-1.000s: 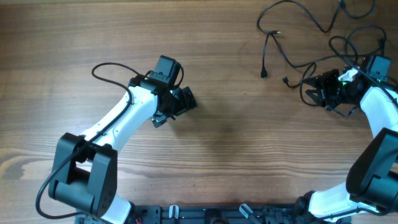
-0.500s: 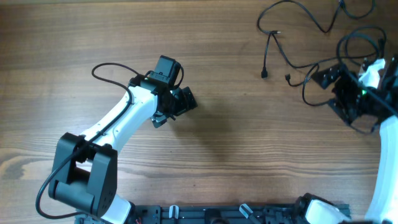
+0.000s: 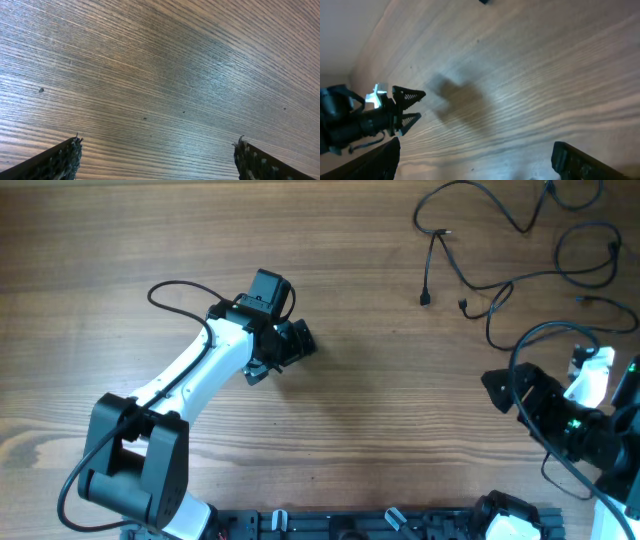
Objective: Untangle cables
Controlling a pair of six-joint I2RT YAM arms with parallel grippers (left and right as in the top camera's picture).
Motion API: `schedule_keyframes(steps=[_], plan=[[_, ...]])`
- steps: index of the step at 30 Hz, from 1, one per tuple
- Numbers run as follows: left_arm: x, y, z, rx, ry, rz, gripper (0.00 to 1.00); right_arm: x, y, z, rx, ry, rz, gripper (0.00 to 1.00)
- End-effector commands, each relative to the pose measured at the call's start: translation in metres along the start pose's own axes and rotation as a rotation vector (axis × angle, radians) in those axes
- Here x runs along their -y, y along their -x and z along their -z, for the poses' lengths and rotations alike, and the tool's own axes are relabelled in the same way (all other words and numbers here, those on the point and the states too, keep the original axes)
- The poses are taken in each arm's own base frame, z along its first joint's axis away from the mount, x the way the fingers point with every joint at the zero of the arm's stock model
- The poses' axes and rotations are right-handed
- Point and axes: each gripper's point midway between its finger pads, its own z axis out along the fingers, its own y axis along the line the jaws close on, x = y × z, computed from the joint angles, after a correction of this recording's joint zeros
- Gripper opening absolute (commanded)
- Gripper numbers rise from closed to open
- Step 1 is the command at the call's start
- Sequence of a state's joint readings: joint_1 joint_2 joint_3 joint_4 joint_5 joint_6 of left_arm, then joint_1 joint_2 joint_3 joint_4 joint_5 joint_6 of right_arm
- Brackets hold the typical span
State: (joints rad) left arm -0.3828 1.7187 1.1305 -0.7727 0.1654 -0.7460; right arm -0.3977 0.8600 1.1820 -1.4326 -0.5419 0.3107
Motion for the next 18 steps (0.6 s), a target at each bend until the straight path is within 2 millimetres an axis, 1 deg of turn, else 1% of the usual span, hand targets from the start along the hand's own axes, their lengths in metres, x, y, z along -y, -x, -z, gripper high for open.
schedule_keyframes(steps=[1, 3, 6, 9, 11, 14, 18], plan=[[0.001, 0.000, -0.001, -0.002, -0.001, -0.006, 1.00, 0.001, -0.002, -0.002, -0.012, 0.000, -0.118, 1.00], [0.001, 0.000, -0.001, -0.002, -0.001, -0.006, 1.00, 0.001, -0.001, -0.002, -0.007, -0.002, -0.170, 1.00], [0.001, 0.000, -0.001, -0.002, -0.001, -0.006, 1.00, 0.013, 0.004, -0.002, 0.022, -0.069, -0.169, 1.00], [0.001, 0.000, -0.001, -0.002, -0.001, -0.006, 1.00, 0.014, 0.004, -0.002, 0.025, -0.076, -0.168, 1.00], [0.001, 0.000, -0.001, -0.002, -0.001, -0.006, 1.00, 0.023, 0.005, -0.001, 0.041, -0.127, -0.165, 1.00], [0.001, 0.000, -0.001, -0.002, -0.001, -0.006, 1.00, 0.027, 0.005, 0.000, 0.041, -0.149, -0.166, 1.00], [0.001, 0.000, -0.001, -0.002, -0.001, -0.006, 1.00, 0.046, 0.012, 0.004, 0.091, -0.258, -0.165, 1.00]])
